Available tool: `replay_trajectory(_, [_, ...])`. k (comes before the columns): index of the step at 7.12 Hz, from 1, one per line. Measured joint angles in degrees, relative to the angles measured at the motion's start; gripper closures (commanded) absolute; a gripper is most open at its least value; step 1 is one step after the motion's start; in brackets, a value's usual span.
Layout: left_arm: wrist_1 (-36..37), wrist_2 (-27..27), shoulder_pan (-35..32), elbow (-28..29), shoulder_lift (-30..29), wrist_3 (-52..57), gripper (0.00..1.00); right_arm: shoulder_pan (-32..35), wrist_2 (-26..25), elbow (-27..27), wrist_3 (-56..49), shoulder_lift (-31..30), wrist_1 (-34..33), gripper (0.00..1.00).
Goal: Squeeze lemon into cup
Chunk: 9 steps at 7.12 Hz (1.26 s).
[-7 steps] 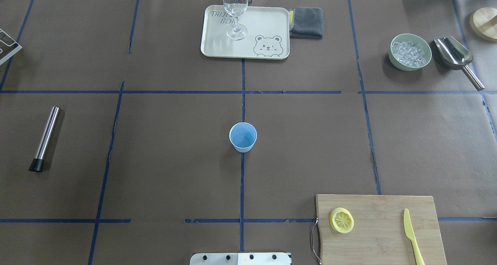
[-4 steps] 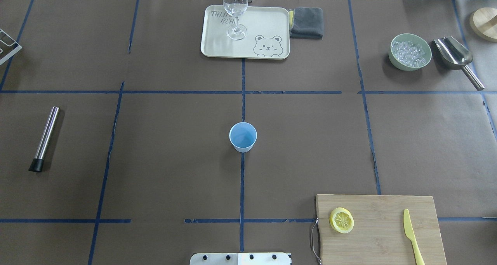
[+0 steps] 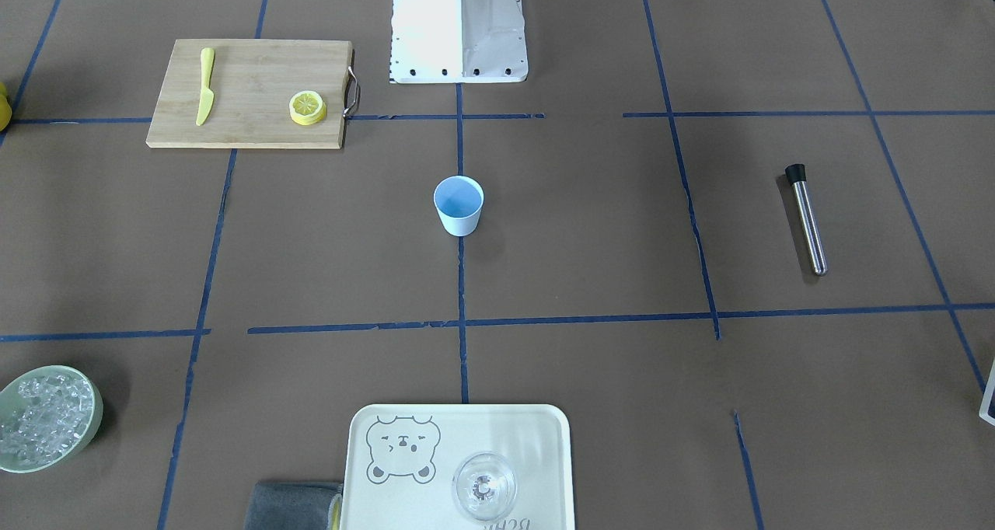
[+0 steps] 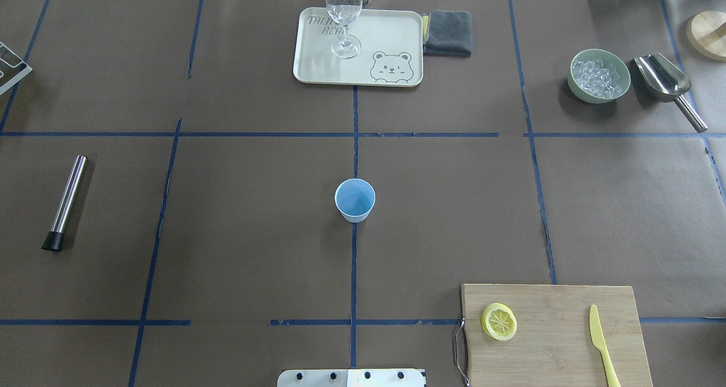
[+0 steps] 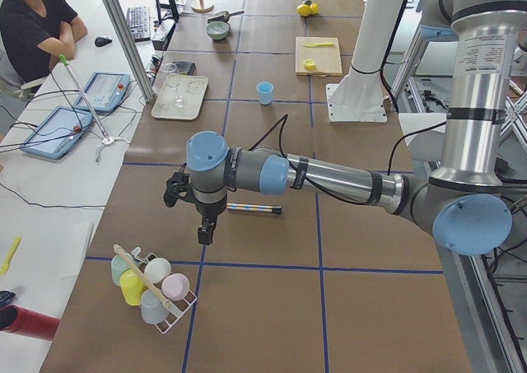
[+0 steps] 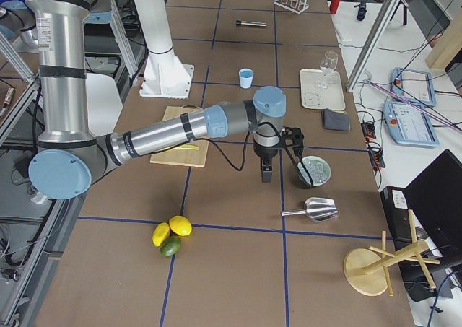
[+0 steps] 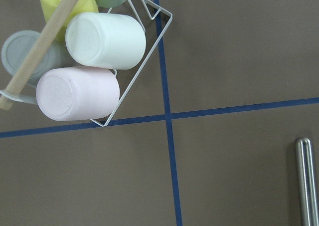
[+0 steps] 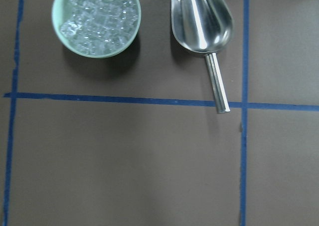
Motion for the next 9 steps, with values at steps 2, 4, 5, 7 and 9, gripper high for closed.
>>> replay_trajectory(2, [-0.1,0.0,3.7,-2.7,-1.2,-4.5,0.0,-8.5,-2.2,8.3,11.4,-0.7,0.0,0.0])
replay_trajectory(4, [-2.9,0.0,7.4,-3.8,-1.7,-10.4,0.0,-16.3,-6.4,12.8,19.8,-0.1,0.0,0.0])
replay_trajectory(5, [-5.4,0.0,9.2,-3.7,-1.7,-13.6,0.0,-20.7,-9.5,14.9,24.8,0.2,0.4,0.0])
replay_trajectory(7, [-7.8,0.0,10.8,-3.5,-1.7,-16.5,0.0,-29.1,-14.1,18.8,37.5,-0.8,4.3,0.0])
replay_trajectory(9, [-8.2,-0.1,11.6,-3.4,-1.8,-17.1,0.0,-40.8,-21.8,22.8,50.3,-2.3,6.4,0.0])
